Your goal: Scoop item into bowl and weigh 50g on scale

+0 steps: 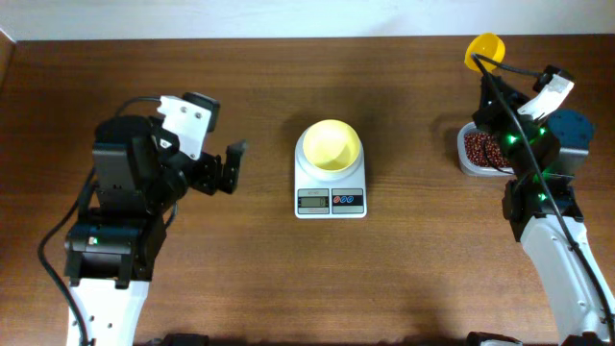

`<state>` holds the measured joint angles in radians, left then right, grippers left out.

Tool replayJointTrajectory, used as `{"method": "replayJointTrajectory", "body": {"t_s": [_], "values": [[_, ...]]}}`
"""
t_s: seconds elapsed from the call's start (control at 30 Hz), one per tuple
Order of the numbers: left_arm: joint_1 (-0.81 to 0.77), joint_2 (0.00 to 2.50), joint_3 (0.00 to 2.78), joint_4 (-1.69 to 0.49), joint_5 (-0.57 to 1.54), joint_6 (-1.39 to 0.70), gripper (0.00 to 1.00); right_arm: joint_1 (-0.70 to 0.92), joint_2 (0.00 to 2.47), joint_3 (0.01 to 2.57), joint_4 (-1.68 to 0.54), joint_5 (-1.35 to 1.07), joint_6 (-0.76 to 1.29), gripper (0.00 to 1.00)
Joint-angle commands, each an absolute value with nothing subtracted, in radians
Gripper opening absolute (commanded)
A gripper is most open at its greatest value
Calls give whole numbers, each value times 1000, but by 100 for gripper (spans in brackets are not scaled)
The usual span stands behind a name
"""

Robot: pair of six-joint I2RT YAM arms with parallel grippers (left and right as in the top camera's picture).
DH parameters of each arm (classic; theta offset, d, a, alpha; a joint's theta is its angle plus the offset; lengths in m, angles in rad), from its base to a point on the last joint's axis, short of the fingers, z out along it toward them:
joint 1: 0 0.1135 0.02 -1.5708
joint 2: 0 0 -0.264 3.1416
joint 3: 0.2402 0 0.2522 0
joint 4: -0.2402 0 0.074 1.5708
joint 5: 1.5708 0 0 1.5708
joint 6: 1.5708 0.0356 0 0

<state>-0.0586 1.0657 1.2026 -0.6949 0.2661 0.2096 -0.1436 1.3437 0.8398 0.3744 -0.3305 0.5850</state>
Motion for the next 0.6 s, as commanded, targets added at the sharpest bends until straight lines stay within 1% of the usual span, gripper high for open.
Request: {"method": "replayJointTrajectory", "body": {"t_s": [0.0, 0.07, 0.17, 0.37, 0.43, 0.5, 0.57], "values": [[-56, 1065, 1216, -806, 400, 160, 99, -151, 1342, 859, 381, -336, 553, 4], [-56, 1065, 1216, -805, 448, 162, 99, -151, 1341, 859, 381, -340, 553, 4], [-56, 1067, 1230, -863, 583, 355, 99, -151, 1335, 859, 380, -381, 553, 4], [-56, 1067, 1299, -1036, 580, 577, 99, -151, 1335, 859, 381, -390, 554, 4], [-56, 1067, 1301, -1035, 559, 577, 99, -151, 1335, 859, 382, -400, 554, 4], [-56, 1067, 1301, -1031, 493, 577, 99, -151, 1335, 859, 382, -469, 553, 4], [-56, 1067, 1301, -1023, 469, 577, 99, -151, 1335, 859, 382, -530, 553, 4]]}}
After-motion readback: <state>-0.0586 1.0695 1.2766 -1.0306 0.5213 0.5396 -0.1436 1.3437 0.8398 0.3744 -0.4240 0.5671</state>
